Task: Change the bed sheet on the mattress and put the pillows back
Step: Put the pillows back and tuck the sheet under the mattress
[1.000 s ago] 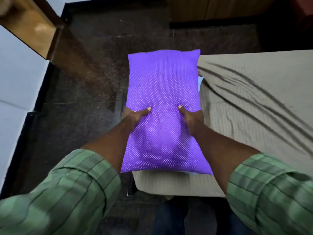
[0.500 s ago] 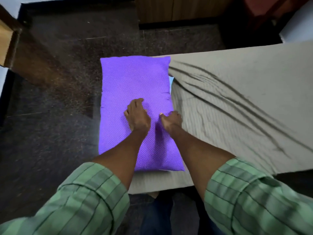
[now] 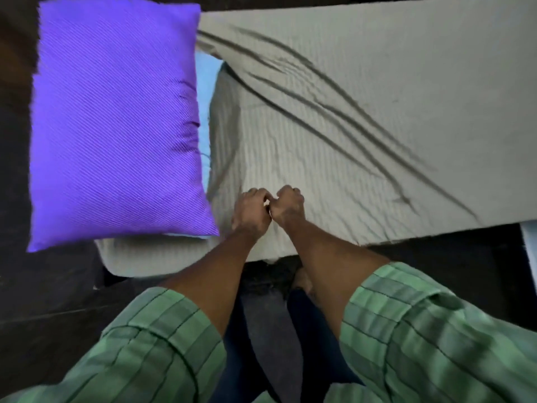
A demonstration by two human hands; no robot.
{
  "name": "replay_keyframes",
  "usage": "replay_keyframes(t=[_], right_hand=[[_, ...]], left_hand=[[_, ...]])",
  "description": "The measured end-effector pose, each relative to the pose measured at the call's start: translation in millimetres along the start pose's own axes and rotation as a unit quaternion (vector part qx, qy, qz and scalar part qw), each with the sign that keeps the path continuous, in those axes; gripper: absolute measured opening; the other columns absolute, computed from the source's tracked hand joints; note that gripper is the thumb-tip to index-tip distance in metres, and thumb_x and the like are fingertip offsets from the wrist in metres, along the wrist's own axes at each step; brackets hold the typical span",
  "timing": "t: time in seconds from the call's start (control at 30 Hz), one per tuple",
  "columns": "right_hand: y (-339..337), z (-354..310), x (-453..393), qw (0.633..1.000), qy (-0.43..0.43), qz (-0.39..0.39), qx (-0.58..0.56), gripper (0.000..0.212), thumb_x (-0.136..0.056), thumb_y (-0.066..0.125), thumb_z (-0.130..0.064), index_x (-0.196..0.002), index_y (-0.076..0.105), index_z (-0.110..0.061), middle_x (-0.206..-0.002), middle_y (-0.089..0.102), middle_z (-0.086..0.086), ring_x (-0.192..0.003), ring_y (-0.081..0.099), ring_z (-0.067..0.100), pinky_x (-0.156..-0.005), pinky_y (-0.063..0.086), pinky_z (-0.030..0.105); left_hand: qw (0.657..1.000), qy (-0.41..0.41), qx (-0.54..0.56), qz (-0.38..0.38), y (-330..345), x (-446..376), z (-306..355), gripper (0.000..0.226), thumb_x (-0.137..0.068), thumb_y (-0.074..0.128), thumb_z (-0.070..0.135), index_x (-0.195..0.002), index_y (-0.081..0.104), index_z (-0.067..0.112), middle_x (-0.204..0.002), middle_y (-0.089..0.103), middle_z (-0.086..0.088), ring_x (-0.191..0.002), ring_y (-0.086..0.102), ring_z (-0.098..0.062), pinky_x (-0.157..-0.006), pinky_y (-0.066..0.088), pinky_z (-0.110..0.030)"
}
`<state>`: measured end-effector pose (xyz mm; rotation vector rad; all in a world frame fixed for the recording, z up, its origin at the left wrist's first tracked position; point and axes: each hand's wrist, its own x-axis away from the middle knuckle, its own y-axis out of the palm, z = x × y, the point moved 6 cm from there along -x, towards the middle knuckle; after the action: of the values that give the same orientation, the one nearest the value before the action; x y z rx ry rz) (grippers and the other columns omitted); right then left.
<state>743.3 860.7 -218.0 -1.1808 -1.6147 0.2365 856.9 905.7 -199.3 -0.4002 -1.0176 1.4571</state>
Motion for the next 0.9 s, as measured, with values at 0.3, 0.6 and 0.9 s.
replay_keyframes(t=[0.3, 0.6, 0.9], right_hand=[[72, 143, 6, 0.979, -0.112, -0.062, 0.158, 0.025, -0.087, 0.073, -0.027, -0.109, 0.067, -0.018, -0.116, 0.061, 0.005, -0.114, 0.054, 0.028, -0.09, 0.052, 0.04], [121, 150, 18, 0.947, -0.202, 0.096, 0.229, 0.018, -0.09, 0.062, -0.011, -0.106, 0.066, -0.018, -0.119, 0.054, 0.005, -0.112, 0.048, 0.029, -0.09, 0.044, 0.042], [162, 150, 70, 0.923, -0.261, 0.075, 0.272, 0.03, -0.084, 0.063, -0.014, -0.11, 0.063, -0.029, -0.115, 0.056, -0.003, -0.115, 0.044, 0.025, -0.091, 0.032, 0.04]], left_hand=[[0.968, 0.015, -0.163, -0.192, 129, 50, -64, 0.052, -0.083, 0.072, 0.019, -0.133, 0.059, 0.025, -0.135, 0.05, -0.001, -0.124, 0.049, -0.026, -0.103, 0.039, -0.039], [0.942, 0.167, -0.285, -0.058, 147, 52, -86, 0.017, -0.089, 0.068, 0.024, -0.106, 0.072, 0.02, -0.114, 0.056, -0.003, -0.11, 0.053, -0.027, -0.09, 0.04, -0.039], [0.929, 0.22, -0.267, -0.127, 145, 105, -119, 0.021, -0.091, 0.064, 0.021, -0.107, 0.054, 0.027, -0.105, 0.069, -0.001, -0.104, 0.065, -0.029, -0.085, 0.041, -0.039]])
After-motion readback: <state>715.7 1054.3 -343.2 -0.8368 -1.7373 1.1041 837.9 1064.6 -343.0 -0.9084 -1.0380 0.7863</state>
